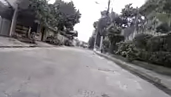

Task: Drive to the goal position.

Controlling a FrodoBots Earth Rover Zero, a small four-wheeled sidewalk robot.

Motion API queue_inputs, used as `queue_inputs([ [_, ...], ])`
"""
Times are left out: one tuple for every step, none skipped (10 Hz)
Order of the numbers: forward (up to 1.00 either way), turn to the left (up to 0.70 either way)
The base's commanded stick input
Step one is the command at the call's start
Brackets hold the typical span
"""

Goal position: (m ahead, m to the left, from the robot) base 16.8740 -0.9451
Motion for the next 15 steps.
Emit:
queue_inputs([
  [1.0,0.0],
  [1.0,0.0],
  [1.0,0.0],
  [1.0,0.0],
  [1.0,0.0],
  [1.0,0.0],
  [1.0,0.0],
  [1.0,-0.1],
  [1.0,-0.22],
  [1.0,-0.28],
  [1.0,-0.29],
  [1.0,-0.27],
  [1.0,-0.22],
  [1.0,-0.09],
  [1.0,-0.02],
])
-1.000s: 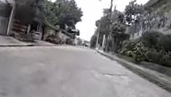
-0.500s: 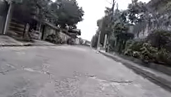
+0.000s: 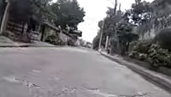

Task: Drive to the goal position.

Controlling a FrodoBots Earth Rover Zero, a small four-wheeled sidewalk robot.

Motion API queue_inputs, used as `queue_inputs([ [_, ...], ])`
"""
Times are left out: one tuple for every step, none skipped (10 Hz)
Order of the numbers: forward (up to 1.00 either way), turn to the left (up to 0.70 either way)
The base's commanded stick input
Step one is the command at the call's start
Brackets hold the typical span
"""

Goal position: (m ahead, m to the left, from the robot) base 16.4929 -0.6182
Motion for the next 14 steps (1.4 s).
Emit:
queue_inputs([
  [1.0,-0.01],
  [1.0,0.0],
  [1.0,0.0],
  [1.0,0.0],
  [1.0,0.0],
  [1.0,0.0],
  [1.0,0.0],
  [1.0,0.0],
  [1.0,0.0],
  [1.0,0.0],
  [1.0,0.0],
  [1.0,0.0],
  [1.0,0.0],
  [1.0,0.0],
])
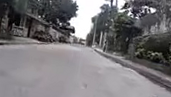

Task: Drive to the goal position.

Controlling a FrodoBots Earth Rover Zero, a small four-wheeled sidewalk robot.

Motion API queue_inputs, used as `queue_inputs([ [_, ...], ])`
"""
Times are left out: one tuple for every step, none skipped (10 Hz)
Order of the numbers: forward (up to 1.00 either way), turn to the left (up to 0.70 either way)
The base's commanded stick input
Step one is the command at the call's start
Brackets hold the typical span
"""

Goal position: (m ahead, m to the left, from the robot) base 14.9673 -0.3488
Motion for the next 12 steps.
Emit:
queue_inputs([
  [1.0,0.0],
  [1.0,0.0],
  [1.0,0.0],
  [1.0,0.0],
  [1.0,0.0],
  [1.0,0.0],
  [1.0,0.0],
  [1.0,0.0],
  [1.0,0.0],
  [1.0,0.0],
  [1.0,0.0],
  [1.0,0.0],
])
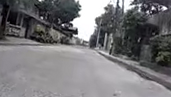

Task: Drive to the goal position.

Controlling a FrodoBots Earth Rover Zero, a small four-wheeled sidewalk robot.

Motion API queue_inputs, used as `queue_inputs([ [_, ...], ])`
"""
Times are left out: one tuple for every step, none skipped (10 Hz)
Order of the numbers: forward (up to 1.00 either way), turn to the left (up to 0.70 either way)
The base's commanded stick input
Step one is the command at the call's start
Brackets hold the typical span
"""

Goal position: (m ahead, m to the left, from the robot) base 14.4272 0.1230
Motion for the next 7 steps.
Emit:
queue_inputs([
  [1.0,0.0],
  [1.0,-0.27],
  [1.0,-0.4],
  [1.0,-0.32],
  [1.0,-0.14],
  [1.0,0.0],
  [1.0,0.0],
])
